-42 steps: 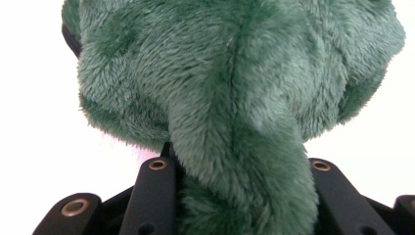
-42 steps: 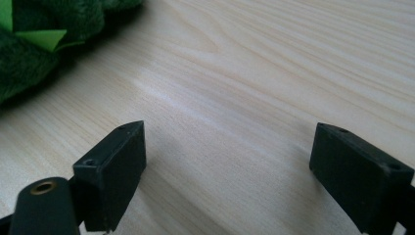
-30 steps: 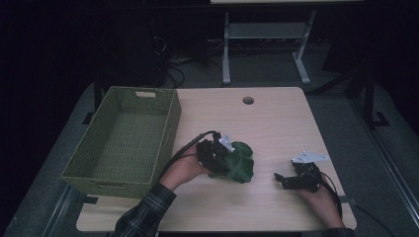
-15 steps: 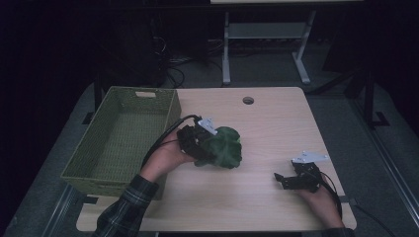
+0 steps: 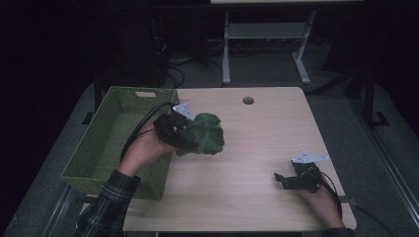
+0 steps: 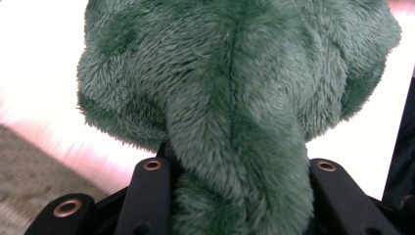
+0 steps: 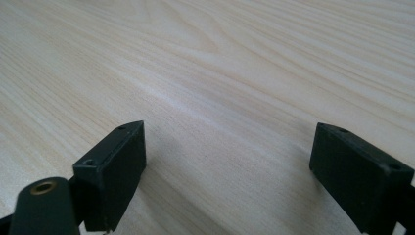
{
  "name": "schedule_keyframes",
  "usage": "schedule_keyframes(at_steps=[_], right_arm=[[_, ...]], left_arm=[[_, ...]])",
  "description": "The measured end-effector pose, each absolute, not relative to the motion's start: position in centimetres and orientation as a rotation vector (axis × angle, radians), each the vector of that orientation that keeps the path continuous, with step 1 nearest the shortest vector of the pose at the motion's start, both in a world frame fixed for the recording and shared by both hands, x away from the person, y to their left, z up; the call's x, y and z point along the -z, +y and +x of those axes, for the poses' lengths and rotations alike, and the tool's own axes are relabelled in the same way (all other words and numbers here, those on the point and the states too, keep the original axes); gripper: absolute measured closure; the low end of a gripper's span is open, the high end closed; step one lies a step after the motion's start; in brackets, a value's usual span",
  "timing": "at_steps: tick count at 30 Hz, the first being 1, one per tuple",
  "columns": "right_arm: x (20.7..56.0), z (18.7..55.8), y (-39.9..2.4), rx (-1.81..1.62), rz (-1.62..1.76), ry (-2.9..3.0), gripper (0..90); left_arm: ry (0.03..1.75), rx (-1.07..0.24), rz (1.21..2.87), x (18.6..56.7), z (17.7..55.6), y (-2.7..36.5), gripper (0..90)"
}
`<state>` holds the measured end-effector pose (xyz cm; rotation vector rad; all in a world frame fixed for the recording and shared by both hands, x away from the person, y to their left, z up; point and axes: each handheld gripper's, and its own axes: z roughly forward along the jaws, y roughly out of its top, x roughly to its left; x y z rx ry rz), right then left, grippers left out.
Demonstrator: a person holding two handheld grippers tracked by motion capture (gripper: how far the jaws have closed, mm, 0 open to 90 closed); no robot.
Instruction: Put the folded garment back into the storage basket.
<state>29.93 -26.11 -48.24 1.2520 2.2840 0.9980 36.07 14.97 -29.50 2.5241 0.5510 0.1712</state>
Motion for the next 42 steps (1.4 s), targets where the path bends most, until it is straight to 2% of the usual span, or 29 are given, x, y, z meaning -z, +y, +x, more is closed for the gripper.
schedule_keyframes(at_steps=[21,31,42], right_arm=[[48.2,29.9,-26.1,-0.998,1.251,2.283,13.2],[48.3,29.9,-26.1,-0.999,1.248,2.283,13.2],[48.3,29.9,-26.1,-0.999,1.248,2.283,13.2]], left_arm=[[0.908,-0.306,2.406,27.8,36.5,24.7,60.5],[1.090,-0.342,2.354,29.5,36.9,28.6,60.1],[1.169,-0.378,2.354,32.4,37.4,30.9,59.4]])
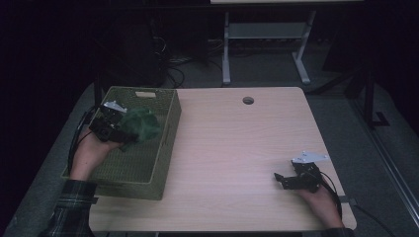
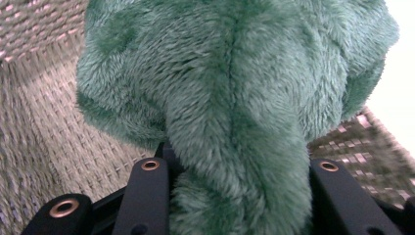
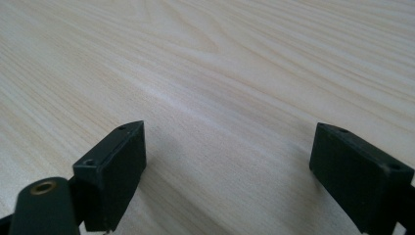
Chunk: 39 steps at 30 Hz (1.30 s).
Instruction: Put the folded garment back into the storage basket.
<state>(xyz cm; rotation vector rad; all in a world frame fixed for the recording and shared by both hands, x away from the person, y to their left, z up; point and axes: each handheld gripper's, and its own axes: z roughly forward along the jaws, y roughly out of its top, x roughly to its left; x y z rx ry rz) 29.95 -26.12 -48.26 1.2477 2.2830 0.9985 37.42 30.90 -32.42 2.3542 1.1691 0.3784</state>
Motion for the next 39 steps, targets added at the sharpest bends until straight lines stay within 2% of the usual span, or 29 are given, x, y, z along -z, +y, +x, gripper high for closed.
schedule_keyframes(at_steps=[15,39], right_arm=[[48.3,29.9,-26.1,-0.998,1.248,2.283,13.2],[48.3,30.0,-26.1,-0.998,1.245,2.284,13.2]], left_arm=[[1.190,-0.399,2.373,36.1,38.3,31.9,59.4],[1.232,-0.338,2.430,40.3,39.0,31.6,57.2]])
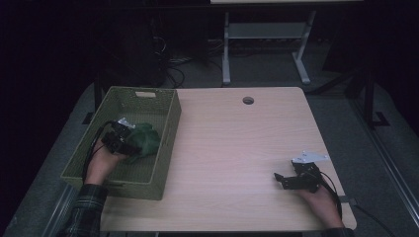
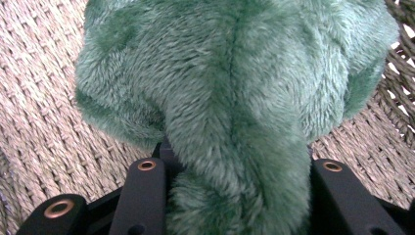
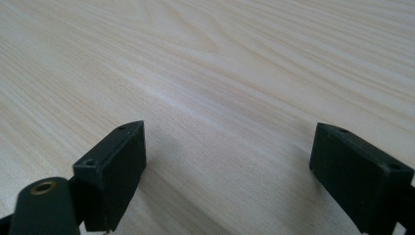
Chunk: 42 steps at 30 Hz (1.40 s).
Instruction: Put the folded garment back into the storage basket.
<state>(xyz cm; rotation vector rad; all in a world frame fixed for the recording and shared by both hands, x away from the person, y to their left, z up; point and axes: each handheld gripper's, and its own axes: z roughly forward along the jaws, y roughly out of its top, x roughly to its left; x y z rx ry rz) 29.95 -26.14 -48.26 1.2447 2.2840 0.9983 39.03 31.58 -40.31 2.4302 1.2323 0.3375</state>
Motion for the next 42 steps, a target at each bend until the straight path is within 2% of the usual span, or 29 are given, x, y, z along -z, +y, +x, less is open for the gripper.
schedule_keyframes(at_steps=[6,19,21,35,42], right_arm=[[48.3,29.9,-26.1,-0.998,1.246,2.284,13.2],[48.3,29.9,-26.1,-0.999,1.247,2.283,13.2],[48.3,29.9,-26.1,-0.999,1.247,2.283,13.2],[48.3,30.0,-26.1,-0.999,1.248,2.283,13.2],[48.2,29.9,-26.1,-0.997,1.248,2.284,13.2]], left_arm=[[1.247,-0.340,2.428,40.5,39.0,31.6,53.8],[1.268,-0.333,2.409,41.1,39.1,31.8,16.5],[1.260,-0.333,2.400,41.0,39.1,31.8,13.4],[1.209,-0.382,2.343,37.6,38.4,32.5,13.1],[1.167,-0.396,2.290,35.7,38.1,31.2,13.3]])
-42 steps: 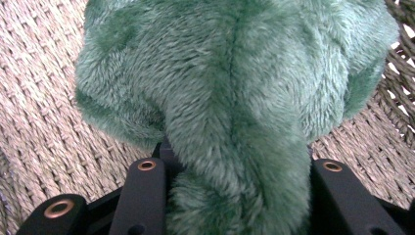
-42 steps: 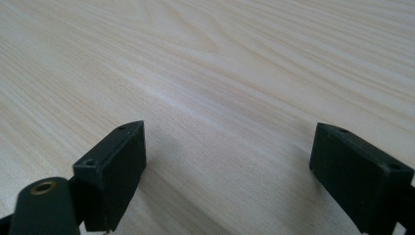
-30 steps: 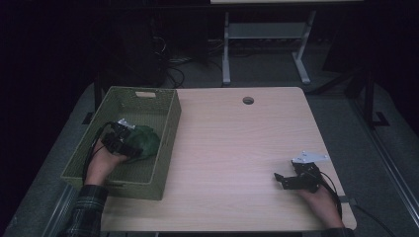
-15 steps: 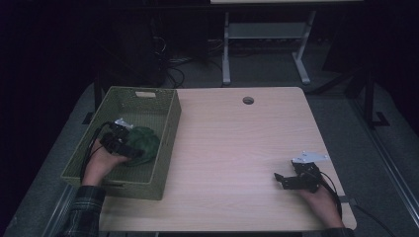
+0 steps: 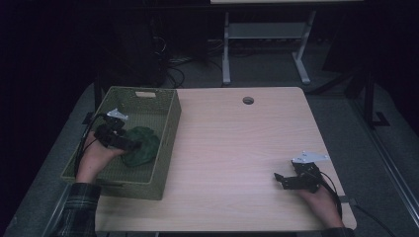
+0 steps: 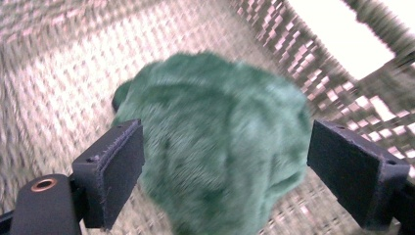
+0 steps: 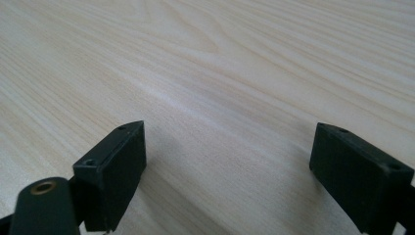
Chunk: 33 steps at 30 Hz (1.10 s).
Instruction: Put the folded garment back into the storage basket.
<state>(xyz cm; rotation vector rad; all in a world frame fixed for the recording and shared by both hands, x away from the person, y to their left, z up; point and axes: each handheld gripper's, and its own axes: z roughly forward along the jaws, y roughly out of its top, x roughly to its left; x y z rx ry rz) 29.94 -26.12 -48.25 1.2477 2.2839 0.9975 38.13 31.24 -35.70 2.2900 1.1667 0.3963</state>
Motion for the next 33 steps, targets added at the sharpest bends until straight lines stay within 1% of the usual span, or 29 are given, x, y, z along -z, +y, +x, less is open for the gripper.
schedule_keyframes(at_steps=[14,19,26,27,30,33], right_arm=[[48.3,29.9,-26.1,-0.998,1.251,2.284,13.3],[48.3,29.9,-26.1,-0.998,1.246,2.283,13.3],[48.3,29.9,-26.1,-0.998,1.247,2.283,13.3],[48.3,29.9,-26.1,-0.998,1.247,2.283,13.3],[48.3,29.9,-26.1,-0.998,1.247,2.283,13.3],[48.3,29.9,-26.1,-0.999,1.247,2.283,13.3]], left_arm=[[1.026,-0.409,2.189,32.9,36.6,25.9,13.9],[0.954,-0.410,2.192,32.3,35.9,23.3,14.0],[0.857,-0.378,2.189,32.5,34.8,19.6,14.0],[0.857,-0.378,2.189,32.5,34.8,19.6,14.0],[0.817,-0.351,2.183,33.2,34.2,17.5,14.0],[0.792,-0.336,2.181,33.9,33.8,16.2,14.0]])
